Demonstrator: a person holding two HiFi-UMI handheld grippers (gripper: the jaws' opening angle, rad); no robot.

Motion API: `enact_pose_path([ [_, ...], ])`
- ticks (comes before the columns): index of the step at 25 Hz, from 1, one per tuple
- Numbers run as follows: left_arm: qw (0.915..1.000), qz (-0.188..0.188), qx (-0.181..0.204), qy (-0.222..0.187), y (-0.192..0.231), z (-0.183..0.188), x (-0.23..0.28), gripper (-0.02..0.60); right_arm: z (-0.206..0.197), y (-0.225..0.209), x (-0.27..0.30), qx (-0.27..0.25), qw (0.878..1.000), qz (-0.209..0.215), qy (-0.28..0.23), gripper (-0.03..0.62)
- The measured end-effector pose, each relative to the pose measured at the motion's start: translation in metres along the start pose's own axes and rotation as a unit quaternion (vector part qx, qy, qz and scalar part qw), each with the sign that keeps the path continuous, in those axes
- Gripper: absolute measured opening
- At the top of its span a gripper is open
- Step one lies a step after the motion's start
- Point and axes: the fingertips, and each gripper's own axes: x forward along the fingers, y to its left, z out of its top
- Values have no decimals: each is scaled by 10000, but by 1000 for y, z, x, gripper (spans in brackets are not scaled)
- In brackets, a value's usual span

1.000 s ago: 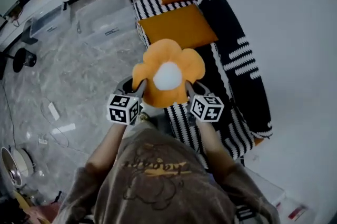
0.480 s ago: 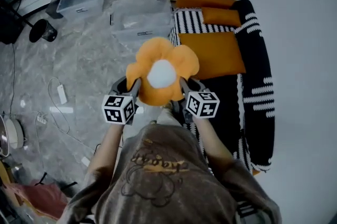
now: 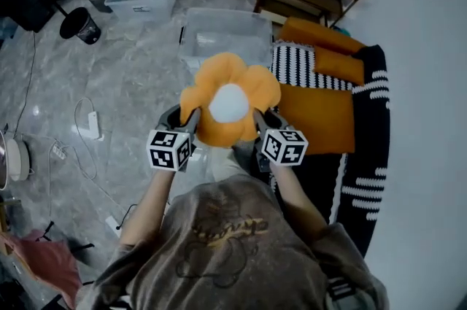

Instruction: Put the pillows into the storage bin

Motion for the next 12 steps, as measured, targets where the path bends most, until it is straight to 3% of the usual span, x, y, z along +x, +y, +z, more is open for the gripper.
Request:
enact_pose_path([
  [12, 9977, 551, -329, -210, 105, 110, 154, 124, 143, -49, 182, -375, 9982, 408, 231, 55],
])
